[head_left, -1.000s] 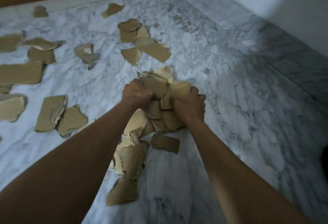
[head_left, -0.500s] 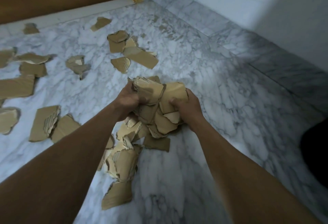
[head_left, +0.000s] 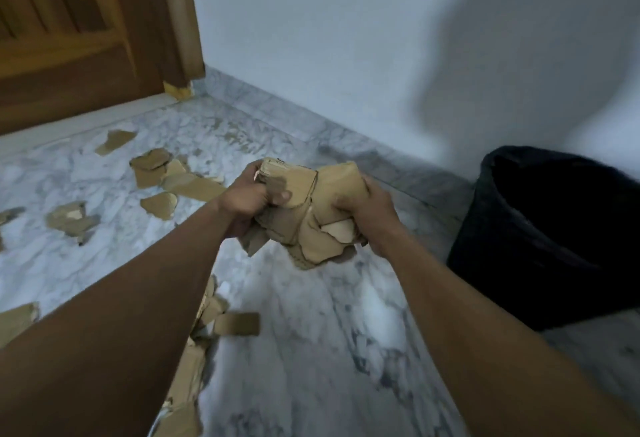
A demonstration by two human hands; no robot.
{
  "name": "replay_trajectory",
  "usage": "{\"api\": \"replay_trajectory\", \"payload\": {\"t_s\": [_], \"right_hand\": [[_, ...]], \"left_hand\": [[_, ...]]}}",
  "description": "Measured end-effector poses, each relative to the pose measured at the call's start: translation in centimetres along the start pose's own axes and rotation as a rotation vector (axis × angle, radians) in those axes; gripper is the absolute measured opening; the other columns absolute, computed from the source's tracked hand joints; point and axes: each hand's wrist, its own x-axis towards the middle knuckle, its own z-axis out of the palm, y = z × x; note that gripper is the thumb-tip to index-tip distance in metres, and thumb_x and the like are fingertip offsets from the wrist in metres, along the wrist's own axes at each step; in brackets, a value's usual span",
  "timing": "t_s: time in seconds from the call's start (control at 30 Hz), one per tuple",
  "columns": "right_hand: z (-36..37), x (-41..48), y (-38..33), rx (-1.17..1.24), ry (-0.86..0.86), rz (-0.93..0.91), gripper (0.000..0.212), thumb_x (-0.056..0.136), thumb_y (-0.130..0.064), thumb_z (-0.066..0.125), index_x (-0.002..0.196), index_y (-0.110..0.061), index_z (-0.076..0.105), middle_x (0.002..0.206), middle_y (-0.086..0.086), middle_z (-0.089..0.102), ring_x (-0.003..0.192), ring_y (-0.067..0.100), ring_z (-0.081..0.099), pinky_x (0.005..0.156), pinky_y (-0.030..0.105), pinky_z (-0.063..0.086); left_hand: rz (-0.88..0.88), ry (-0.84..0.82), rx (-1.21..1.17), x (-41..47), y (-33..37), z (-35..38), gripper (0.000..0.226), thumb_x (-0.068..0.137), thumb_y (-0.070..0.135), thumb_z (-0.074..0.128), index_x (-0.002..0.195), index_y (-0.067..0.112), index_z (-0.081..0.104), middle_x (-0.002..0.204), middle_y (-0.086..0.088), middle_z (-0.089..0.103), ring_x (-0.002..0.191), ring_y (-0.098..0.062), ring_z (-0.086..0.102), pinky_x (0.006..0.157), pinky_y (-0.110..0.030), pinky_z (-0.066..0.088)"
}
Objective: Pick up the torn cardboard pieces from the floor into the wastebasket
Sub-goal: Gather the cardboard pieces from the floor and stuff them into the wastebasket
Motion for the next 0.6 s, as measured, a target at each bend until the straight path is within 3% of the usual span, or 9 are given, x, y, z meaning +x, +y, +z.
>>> {"api": "replay_trajectory", "payload": {"t_s": [0.07, 0.17, 0.23, 0.37, 0.47, 0.53, 0.6], "right_hand": [[-3.1, 0.1, -2.5, 0.009, 0.026, -0.046, 0.045, 0.080, -0.008, 0.078, 0.120, -0.025, 0.064, 0.103, -0.004, 0.071, 0.092, 0.022, 0.068, 0.052, 0.020, 0.051], [-8.0, -0.8, -6.0, -0.020, 0.092, -0.111, 0.073, 0.081, -0.010, 0.078, 0.143, -0.038, 0.049, 0.129, -0.008, 0.060, 0.113, 0.016, 0.061, 0.085, 0.030, 0.056], [-11.5, -1.5, -8.4, -0.019, 0.115, -0.159, 0.083, 0.082, -0.009, 0.078, 0.148, -0.043, 0.041, 0.136, -0.006, 0.054, 0.116, 0.014, 0.059, 0.097, 0.033, 0.053], [-19.0, -2.4, -12.6, 0.017, 0.176, -0.233, 0.077, 0.080, 0.003, 0.078, 0.144, -0.032, 0.051, 0.122, -0.008, 0.061, 0.104, 0.012, 0.064, 0.082, 0.022, 0.056], [-24.8, -2.9, -13.9, 0.008, 0.284, -0.257, 0.078, 0.076, 0.006, 0.079, 0.143, -0.027, 0.054, 0.118, -0.008, 0.059, 0.093, 0.008, 0.065, 0.077, 0.021, 0.057], [-28.6, -3.2, -13.6, -0.007, 0.343, -0.245, 0.081, 0.075, 0.007, 0.080, 0.144, -0.025, 0.053, 0.120, -0.005, 0.059, 0.092, 0.009, 0.064, 0.080, 0.023, 0.057], [-32.0, -3.5, -12.7, -0.050, 0.395, -0.208, 0.084, 0.073, 0.004, 0.082, 0.146, -0.026, 0.051, 0.129, -0.001, 0.057, 0.104, 0.016, 0.062, 0.093, 0.030, 0.056]], "left_hand": [[0.062, -0.060, 0.008, 0.2, 2.5, 2.9, 0.058, 0.088, -0.006, 0.071, 0.134, 0.024, 0.052, 0.119, -0.008, 0.066, 0.102, -0.024, 0.066, 0.079, -0.037, 0.058], [0.129, -0.172, 0.043, -0.2, 6.5, 7.4, 0.053, 0.088, -0.009, 0.068, 0.128, 0.023, 0.057, 0.117, -0.010, 0.069, 0.101, -0.026, 0.068, 0.074, -0.036, 0.058], [0.167, -0.223, 0.044, -0.6, 9.1, 10.3, 0.051, 0.087, -0.011, 0.067, 0.126, 0.022, 0.059, 0.112, -0.009, 0.071, 0.098, -0.024, 0.069, 0.071, -0.033, 0.058], [0.169, -0.274, -0.023, -1.0, 13.1, 17.5, 0.065, 0.087, -0.012, 0.066, 0.139, 0.026, 0.054, 0.126, -0.012, 0.067, 0.108, -0.030, 0.068, 0.077, -0.039, 0.060], [0.184, -0.298, -0.045, -1.0, 14.6, 23.8, 0.072, 0.087, -0.014, 0.066, 0.147, 0.022, 0.048, 0.131, -0.014, 0.063, 0.115, -0.034, 0.065, 0.089, -0.046, 0.058], [0.178, -0.319, -0.050, -0.9, 14.7, 27.9, 0.073, 0.087, -0.015, 0.066, 0.148, 0.020, 0.048, 0.132, -0.016, 0.063, 0.116, -0.035, 0.065, 0.096, -0.049, 0.055], [0.154, -0.329, -0.052, -0.7, 14.1, 31.8, 0.074, 0.087, -0.016, 0.066, 0.149, 0.020, 0.047, 0.131, -0.018, 0.064, 0.117, -0.035, 0.064, 0.100, -0.051, 0.053]]}}
